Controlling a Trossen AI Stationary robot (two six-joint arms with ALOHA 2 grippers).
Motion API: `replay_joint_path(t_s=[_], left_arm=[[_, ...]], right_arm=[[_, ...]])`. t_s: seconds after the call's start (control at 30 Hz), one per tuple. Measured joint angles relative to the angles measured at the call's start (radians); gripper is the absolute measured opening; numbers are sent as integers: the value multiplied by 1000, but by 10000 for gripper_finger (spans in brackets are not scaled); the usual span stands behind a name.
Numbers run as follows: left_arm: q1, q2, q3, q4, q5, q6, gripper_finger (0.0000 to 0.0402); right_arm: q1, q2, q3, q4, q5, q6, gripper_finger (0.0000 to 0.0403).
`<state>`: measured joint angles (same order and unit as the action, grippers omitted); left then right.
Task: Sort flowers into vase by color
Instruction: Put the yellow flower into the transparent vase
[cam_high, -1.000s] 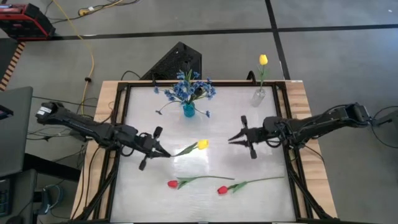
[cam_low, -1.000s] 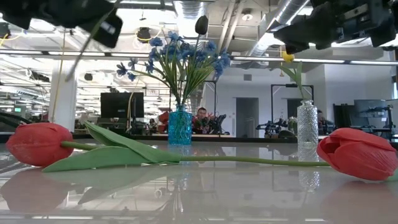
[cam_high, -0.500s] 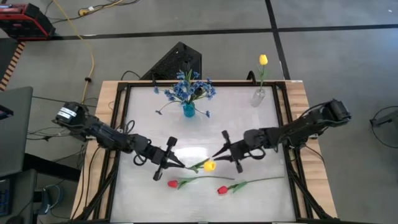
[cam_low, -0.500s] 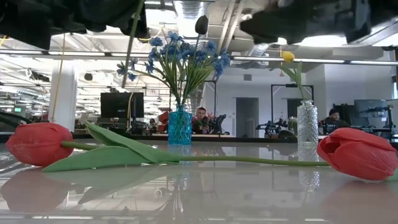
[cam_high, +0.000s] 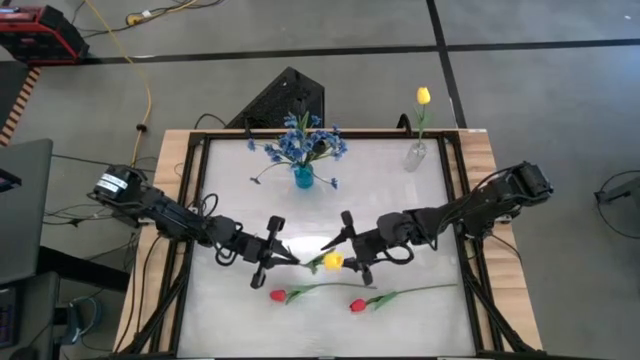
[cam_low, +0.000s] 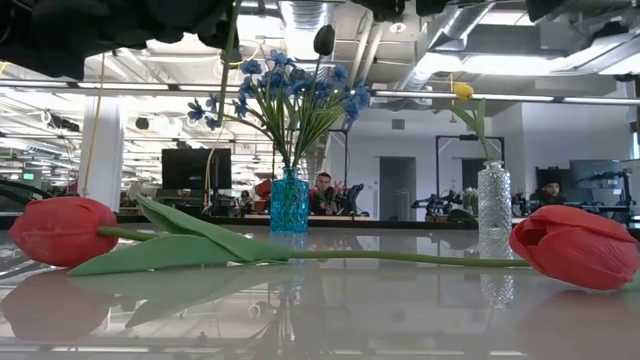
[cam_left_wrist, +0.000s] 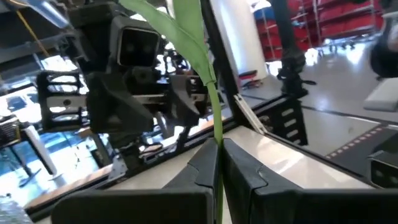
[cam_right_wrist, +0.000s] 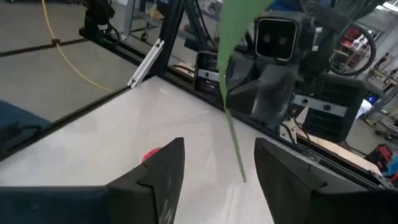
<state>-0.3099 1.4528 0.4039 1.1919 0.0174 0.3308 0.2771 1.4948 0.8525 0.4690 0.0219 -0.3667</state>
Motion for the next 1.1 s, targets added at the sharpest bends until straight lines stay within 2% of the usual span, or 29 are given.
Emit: replay_joint_path(t_s=[0.23,0.5,1.1], left_arm=[[0,0,50,-2,-72,-5,0],[0,6,72,-29,-140,-20,0],[10,6,72,35,-279,-51,0]], right_arm=[[-6,75,20,169,2,1,220],[-19,106,20,277,4,2,205],[-53,116,20,380,8,36,120]])
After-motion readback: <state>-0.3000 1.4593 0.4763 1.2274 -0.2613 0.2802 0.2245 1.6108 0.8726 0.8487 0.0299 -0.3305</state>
